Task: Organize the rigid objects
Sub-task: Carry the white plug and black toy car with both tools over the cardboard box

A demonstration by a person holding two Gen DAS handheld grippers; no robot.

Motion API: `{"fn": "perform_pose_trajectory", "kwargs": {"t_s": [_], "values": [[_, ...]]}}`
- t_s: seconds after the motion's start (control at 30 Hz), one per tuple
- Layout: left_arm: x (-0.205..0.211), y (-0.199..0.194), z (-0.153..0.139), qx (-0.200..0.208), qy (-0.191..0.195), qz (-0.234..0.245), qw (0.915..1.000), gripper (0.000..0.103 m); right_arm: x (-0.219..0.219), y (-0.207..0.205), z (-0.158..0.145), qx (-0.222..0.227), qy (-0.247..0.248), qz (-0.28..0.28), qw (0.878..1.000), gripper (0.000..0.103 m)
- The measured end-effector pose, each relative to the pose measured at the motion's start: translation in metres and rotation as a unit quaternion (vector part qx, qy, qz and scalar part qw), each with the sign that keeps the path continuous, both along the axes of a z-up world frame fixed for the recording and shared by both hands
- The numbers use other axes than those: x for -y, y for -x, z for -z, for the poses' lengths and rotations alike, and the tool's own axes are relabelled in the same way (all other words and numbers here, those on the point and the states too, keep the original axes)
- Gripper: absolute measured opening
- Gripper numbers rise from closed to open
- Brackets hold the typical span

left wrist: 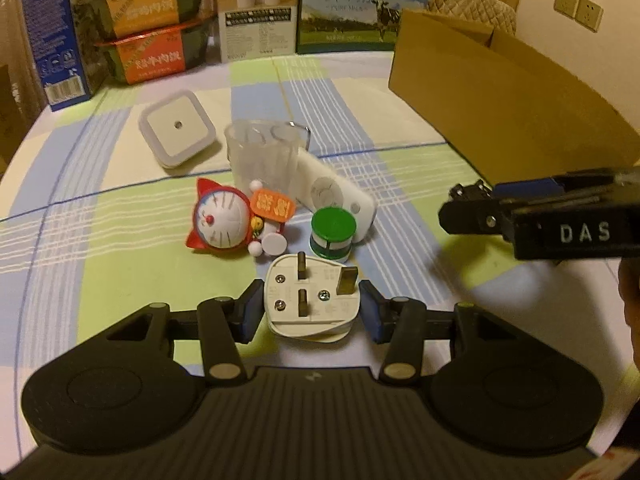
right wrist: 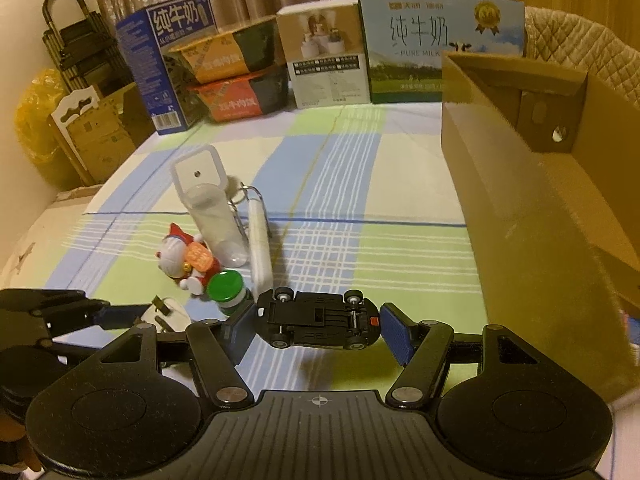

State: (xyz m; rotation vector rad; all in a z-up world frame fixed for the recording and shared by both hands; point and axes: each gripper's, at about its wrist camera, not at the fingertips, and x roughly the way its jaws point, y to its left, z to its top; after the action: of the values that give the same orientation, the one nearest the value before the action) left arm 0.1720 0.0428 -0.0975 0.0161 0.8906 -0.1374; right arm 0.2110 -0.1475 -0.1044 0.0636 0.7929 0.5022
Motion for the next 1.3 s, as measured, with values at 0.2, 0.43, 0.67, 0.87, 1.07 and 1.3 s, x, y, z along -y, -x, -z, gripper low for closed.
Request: {"fn": "perform_pose_trajectory", "kwargs": {"t_s": [0.2, 0.43, 0.67, 0.87, 1.07, 1.3], "values": [[0.003, 0.021, -0.036, 0.006, 0.015, -0.031, 0.9994, 0.045, 0.01, 0.022, -0.031, 0.022, -0.006, 0.001, 1.0, 0.063], [0.024, 0.049, -0.072, 0.02, 0.025, -0.04, 0.9987, 0.045, 0.033, 0.058, -0.071, 0.056, -0.002, 0.011, 0.998, 0.063], [0.051, 0.066, -0.097, 0.027, 0.033, -0.03, 0.9986, 0.045, 0.069, 0.083, -0.096, 0.066, 0.004, 0.039, 0.997, 0.063], [0.075, 0.074, -0.113, 0.036, 0.039, -0.016, 0.9985, 0.045, 0.101, 0.097, -0.109, 0.071, 0.004, 0.067, 0.995, 0.063], [0.096, 0.076, -0.123, 0.042, 0.039, 0.003, 0.9983, 0.045, 0.128, 0.107, -0.118, 0.078, 0.005, 0.088, 0.993, 0.063], [0.124, 0.065, -0.133, 0.047, 0.044, 0.028, 0.9975, 0.045, 0.161, 0.102, -0.125, 0.08, 0.009, 0.114, 0.99, 0.063]]}}
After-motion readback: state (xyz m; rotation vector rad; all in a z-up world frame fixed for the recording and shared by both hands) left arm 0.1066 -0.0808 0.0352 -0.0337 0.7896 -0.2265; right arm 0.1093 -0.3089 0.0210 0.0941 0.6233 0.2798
